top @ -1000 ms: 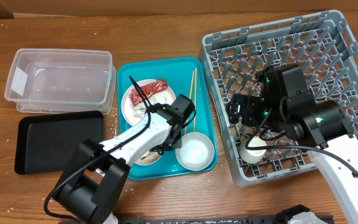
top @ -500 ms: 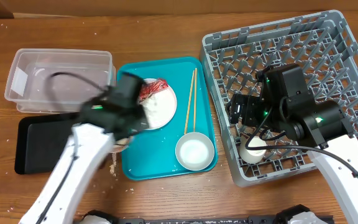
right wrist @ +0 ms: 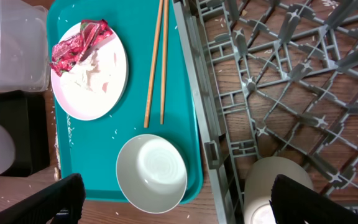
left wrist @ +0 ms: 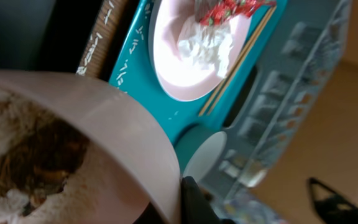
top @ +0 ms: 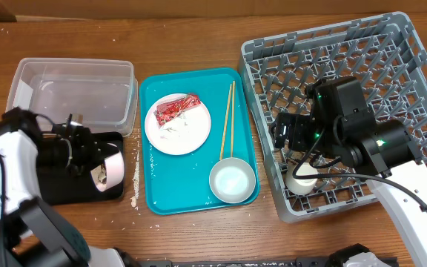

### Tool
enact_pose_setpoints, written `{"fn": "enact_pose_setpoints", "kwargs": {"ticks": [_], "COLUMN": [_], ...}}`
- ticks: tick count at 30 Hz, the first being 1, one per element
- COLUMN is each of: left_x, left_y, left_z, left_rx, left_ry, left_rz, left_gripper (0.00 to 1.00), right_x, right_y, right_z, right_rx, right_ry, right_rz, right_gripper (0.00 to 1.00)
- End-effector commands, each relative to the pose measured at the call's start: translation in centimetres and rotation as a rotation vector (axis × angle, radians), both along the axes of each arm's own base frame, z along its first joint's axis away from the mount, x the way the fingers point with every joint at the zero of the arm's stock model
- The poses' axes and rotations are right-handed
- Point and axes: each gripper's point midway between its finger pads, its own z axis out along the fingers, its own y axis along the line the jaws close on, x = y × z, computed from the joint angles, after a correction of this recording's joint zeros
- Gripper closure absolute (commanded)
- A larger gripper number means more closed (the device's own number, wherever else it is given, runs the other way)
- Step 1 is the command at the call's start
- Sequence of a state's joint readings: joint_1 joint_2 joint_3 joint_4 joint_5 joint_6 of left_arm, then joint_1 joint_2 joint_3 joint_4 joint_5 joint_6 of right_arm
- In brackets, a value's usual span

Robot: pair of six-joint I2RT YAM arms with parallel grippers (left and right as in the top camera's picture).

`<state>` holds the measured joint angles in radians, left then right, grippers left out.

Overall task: Sort waste into correct bins and load items into the dishwasher
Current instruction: 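Carry the pink bowl over the black tray and tilt it, then shake the rice out of the pink bowl onto the black tray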

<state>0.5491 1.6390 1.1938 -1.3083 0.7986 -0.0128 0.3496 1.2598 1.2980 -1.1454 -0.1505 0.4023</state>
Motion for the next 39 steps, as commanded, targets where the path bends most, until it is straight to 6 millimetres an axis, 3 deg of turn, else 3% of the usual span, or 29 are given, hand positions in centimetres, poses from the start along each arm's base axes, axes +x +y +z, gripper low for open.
{"fn": "enact_pose_setpoints", "kwargs": {"ticks": [1,3,6,9,15,17,20,23,26,30,33,34,36,39], "left_x": [2.1,2.9,3.9,3.8,3.1,3.0,2.5,2.0,1.6,2.1,2.0,2.1,3.1,4.9], "left_y": [1.1,2.3,5.1,7.3,8.3,8.2,7.9,8.1,8.4,8.7,11.4,12.5,11.7,8.3], "left_z": [1.6,2.1,2.9,2.8,2.8,2.7,1.8,1.1,1.3,4.1,4.1,4.0,4.2,3.8], "left_rx": [-0.213,-0.285,-0.412,-0.468,-0.481,-0.475,-0.431,-0.306,-0.184,0.006,0.289,0.441,0.514,0.545], "left_ry": [-0.196,-0.264,-0.349,-0.359,-0.337,-0.334,-0.303,-0.327,-0.301,-0.356,-0.212,-0.16,-0.189,-0.278], "left_rz": [0.053,0.109,0.249,0.347,0.394,0.388,0.354,0.26,0.183,0.099,0.127,0.134,0.06,-0.149], "left_gripper": [0.89,0.76,0.68,0.73,0.85,0.86,0.77,0.55,0.55,0.51,0.5,0.4,0.32,0.28], "right_x": [0.2,0.2,0.1,0.0,0.0,0.0,0.0,0.0,0.0,0.1,0.1,0.1,0.1,0.1], "right_y": [0.2,0.2,0.2,0.1,0.1,0.1,0.1,0.1,0.2,0.2,0.2,0.2,0.2,0.2], "right_z": [0.9,0.9,0.8,0.8,0.8,0.8,0.8,0.8,0.8,0.9,0.9,0.8,0.9,0.9], "right_rx": [0.007,0.006,0.003,0.001,0.001,0.001,0.001,0.001,0.002,0.003,0.003,0.003,0.003,0.003], "right_ry": [-0.025,-0.022,-0.017,-0.016,-0.016,-0.016,-0.016,-0.016,-0.017,-0.021,-0.021,-0.02,-0.021,-0.021], "right_rz": [0.01,0.01,0.01,0.013,0.013,0.013,0.013,0.013,0.013,0.013,0.013,0.013,0.013,0.013], "right_gripper": [0.02,0.02,0.02,0.02,0.02,0.02,0.02,0.02,0.02,0.02,0.02,0.02,0.02,0.02]}}
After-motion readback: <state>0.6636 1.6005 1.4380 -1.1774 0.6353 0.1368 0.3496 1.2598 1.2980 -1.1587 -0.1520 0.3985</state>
